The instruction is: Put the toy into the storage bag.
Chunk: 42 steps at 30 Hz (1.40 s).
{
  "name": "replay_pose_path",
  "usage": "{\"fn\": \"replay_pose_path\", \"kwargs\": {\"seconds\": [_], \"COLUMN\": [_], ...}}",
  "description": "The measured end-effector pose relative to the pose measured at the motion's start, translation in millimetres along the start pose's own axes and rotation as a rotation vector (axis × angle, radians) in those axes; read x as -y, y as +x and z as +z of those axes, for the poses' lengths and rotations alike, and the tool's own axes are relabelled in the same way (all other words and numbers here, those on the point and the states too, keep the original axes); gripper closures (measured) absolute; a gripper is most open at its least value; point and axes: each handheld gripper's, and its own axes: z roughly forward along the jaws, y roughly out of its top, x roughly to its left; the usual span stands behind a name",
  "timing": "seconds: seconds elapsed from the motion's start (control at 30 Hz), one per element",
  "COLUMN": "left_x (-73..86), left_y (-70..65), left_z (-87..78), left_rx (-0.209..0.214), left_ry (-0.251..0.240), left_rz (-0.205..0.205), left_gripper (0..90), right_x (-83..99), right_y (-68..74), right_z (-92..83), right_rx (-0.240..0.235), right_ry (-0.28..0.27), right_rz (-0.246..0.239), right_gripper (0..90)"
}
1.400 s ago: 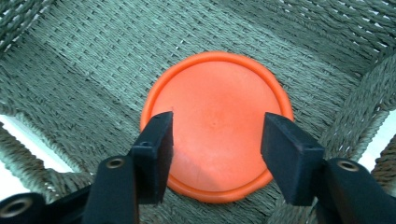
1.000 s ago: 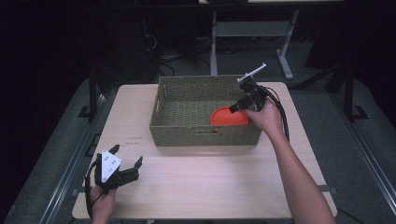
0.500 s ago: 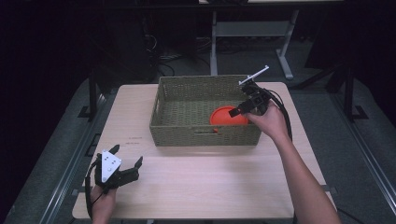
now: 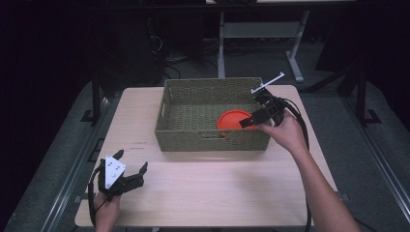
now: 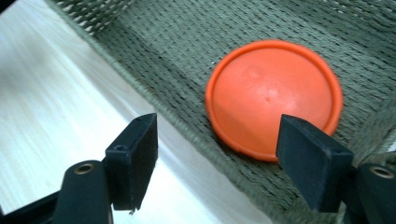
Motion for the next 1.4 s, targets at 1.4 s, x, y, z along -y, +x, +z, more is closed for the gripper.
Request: {"fn": "replay_pose_path", "kwargs": {"seconds": [1.4], "left_x": [1.3], "left_y": [-0.8], "left_z": [-0.4], "left_rx": [-0.005], "left_ry": [0.003], "left_rz": [-0.002], "left_gripper": [12.8], "right_x": [75.4], "right_y": [9.0], "right_z": [-16.8], "right_rx": [-0.041], "right_ry": [-0.057], "right_rz": [-0.006], "right_gripper": [28.4]}}
